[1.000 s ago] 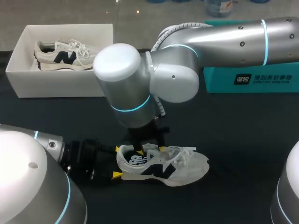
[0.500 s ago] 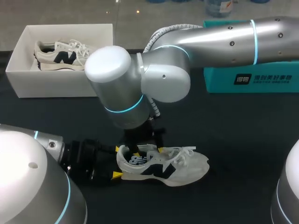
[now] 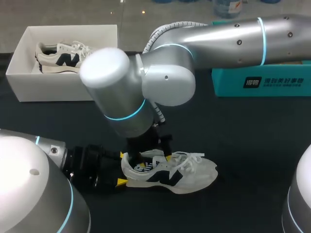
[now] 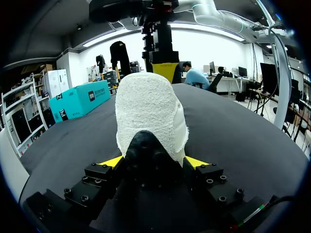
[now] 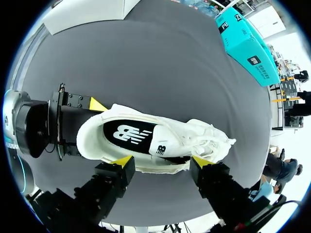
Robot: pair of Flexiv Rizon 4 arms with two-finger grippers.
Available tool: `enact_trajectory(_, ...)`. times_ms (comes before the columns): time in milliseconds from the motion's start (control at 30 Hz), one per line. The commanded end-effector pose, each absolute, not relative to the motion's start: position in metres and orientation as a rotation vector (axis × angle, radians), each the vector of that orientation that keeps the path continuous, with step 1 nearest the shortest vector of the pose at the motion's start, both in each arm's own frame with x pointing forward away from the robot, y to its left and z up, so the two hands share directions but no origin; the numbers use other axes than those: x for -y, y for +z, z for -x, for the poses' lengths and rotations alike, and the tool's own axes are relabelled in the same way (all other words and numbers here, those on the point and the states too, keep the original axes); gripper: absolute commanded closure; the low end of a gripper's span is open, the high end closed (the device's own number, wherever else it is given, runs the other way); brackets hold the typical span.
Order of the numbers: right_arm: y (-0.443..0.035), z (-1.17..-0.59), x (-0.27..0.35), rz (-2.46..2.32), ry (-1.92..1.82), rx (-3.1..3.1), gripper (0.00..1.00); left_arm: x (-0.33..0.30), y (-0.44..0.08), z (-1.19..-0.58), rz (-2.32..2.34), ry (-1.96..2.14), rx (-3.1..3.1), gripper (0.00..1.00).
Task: Take the shoe out of the shoebox, open the shoe tongue, remove and reinsert the insole, then place the shoe into the shoebox
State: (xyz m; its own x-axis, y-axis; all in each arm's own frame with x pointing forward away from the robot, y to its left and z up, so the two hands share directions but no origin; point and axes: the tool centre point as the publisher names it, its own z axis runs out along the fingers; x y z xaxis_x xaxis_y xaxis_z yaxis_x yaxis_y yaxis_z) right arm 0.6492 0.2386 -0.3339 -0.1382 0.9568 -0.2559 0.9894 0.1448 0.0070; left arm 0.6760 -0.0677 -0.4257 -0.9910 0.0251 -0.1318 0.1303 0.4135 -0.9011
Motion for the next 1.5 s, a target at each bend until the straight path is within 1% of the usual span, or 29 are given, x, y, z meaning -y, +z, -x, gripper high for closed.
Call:
enact_trajectory(33, -0.341, -0.641, -0.242, -2.301, -0.163, -1.766, 0.27, 0.068, -0.429, -0.676, -0.143, -1.641, -2.56, 1.0)
enact_trajectory(233, -0.347, -0.639, -0.244, -2.318, -0.156, -1.764, 0.27, 0.068, -0.429, -0.676, -0.143, -1.641, -2.56, 1.0)
enact_trajectory(433, -0.349, -0.644, -0.239, -2.327, -0.153, -1.759, 0.3, 0.068, -0.429, -0.676, -0.143, -1.641, -2.56, 1.0)
enact_trajectory(800, -0.344, -0.656, -0.237, -2.308, -0.151, -1.765, 0.27, 0.068, -0.429, -0.676, -0.143, -1.641, -2.56, 1.0)
enact_trajectory(1067, -0.351, -0.662, -0.239, -2.306, -0.152, -1.782, 0.3, 0.068, -0.429, -0.676, -0.143, -1.641, -2.56, 1.0)
enact_trajectory(1500, -0.359, -0.66, -0.242, -2.322, -0.142, -1.792, 0.27, 0.068, -0.429, -0.676, -0.143, -1.641, -2.56, 1.0)
